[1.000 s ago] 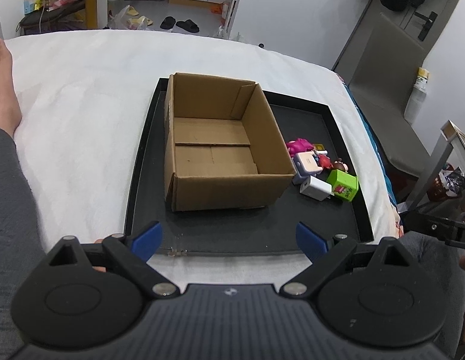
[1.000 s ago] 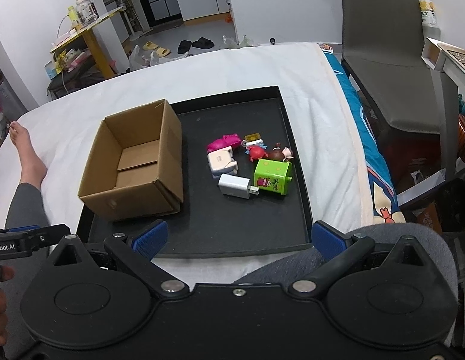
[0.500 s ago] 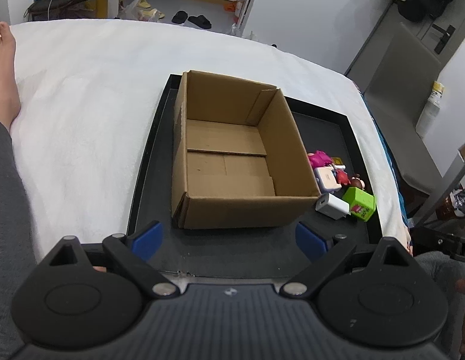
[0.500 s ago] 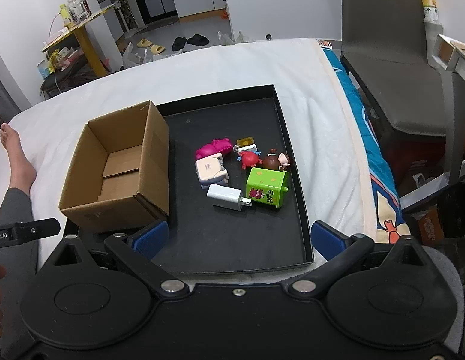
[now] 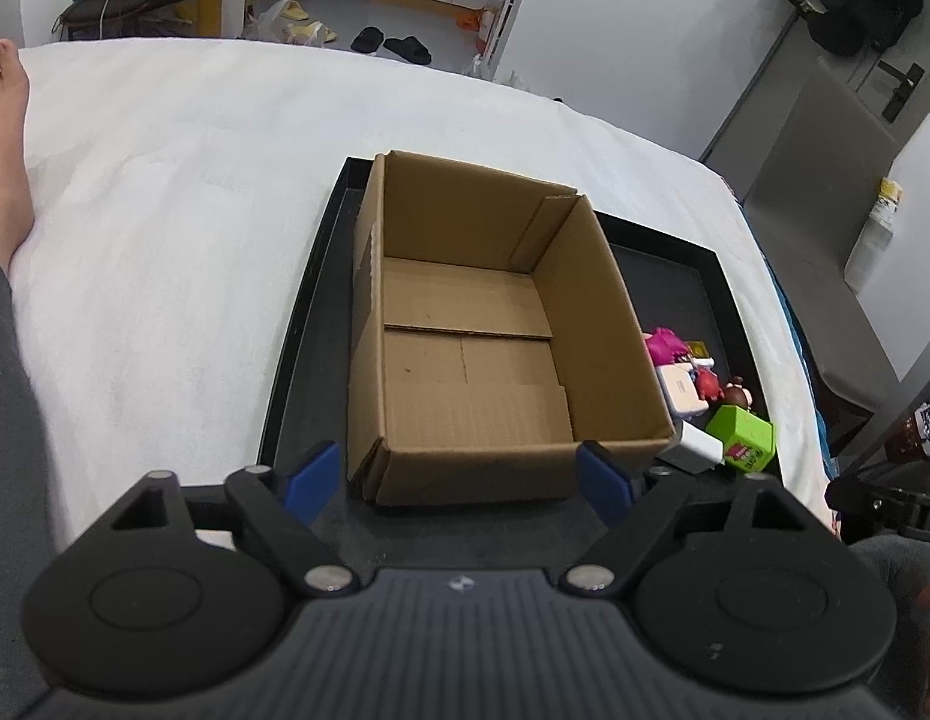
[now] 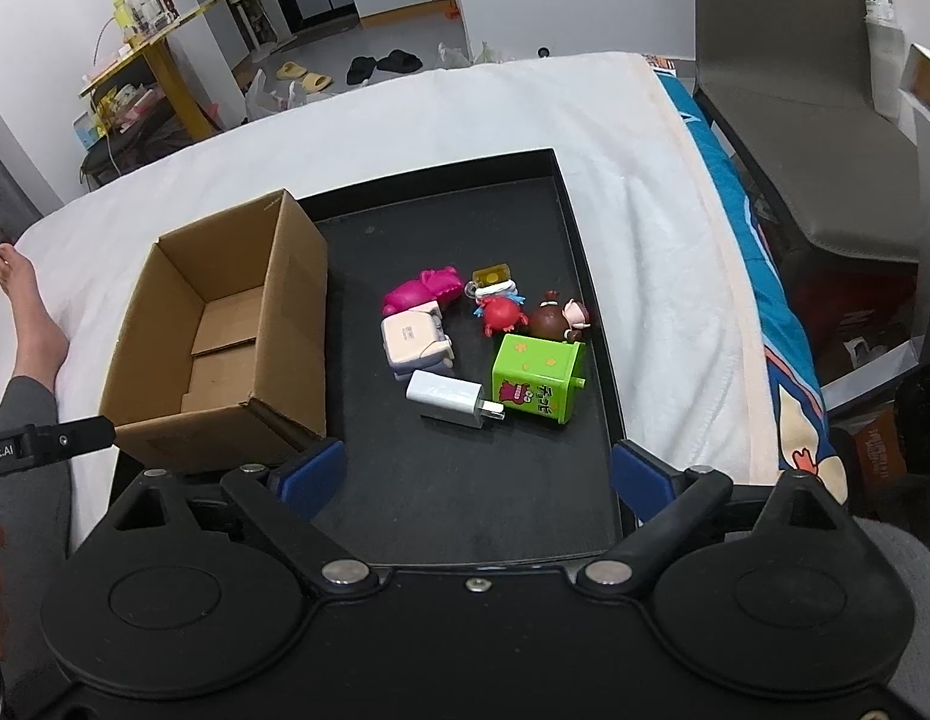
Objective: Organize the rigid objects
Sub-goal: 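Reach the right gripper to the green cube box and close on it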
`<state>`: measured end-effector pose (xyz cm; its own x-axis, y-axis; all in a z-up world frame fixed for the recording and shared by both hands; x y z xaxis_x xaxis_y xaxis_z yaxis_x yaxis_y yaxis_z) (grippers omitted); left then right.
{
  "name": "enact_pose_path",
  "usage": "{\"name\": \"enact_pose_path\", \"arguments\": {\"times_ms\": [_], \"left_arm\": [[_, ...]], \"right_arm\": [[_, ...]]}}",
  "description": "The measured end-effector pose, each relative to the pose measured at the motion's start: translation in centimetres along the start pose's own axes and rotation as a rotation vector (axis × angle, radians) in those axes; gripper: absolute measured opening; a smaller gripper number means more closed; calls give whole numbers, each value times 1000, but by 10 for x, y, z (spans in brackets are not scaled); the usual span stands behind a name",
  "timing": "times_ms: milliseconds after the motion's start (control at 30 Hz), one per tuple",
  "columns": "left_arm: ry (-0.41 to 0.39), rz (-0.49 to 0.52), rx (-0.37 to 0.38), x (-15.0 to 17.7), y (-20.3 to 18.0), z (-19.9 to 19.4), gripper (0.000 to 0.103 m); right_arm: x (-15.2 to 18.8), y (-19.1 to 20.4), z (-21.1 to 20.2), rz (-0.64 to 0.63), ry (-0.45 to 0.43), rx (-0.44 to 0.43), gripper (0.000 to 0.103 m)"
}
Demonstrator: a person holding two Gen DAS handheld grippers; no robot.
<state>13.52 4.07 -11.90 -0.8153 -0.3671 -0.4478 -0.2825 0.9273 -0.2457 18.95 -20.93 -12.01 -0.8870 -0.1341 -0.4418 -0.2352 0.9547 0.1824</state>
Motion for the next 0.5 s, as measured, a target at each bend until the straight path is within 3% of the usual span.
{"name": "enact_pose_path", "arguments": {"times_ms": [500], "left_arm": [[13,-96,-26,-15,20,34,46]], "right_arm": [[-22,-4,29,23,27,24,87]]}}
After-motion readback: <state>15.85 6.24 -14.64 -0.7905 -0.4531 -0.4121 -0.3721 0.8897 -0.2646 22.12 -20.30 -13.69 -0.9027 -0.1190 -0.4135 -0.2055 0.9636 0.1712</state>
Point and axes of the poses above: each gripper's, at about its wrist camera, not at the fingertips, and z roughly the way its jaws point, y to its left, x to its underside, the point moved 7 cm from there along z, roughly the way its jaws point, and after that the axes turned 5 degrees about y, right-handed, at the moved point
